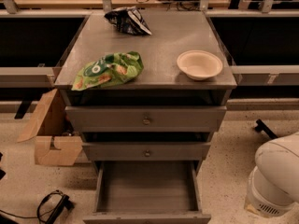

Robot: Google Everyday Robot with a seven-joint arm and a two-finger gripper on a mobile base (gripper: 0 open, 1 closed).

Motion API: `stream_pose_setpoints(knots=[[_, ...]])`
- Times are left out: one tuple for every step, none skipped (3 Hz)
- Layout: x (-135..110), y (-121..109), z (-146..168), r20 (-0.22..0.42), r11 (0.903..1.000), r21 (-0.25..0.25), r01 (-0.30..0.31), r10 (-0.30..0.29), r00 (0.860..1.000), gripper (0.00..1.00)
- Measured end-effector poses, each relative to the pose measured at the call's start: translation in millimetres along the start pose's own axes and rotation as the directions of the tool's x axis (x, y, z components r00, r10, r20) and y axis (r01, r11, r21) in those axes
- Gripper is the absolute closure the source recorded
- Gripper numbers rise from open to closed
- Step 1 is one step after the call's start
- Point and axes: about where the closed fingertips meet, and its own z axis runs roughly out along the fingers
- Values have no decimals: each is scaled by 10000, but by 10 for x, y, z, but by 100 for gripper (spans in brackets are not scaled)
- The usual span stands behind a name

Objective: Open bottom drawer

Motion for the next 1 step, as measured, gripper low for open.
stream_pose_setpoints(knots=[[0,0,0,0,10000,0,0,0,10000,27]])
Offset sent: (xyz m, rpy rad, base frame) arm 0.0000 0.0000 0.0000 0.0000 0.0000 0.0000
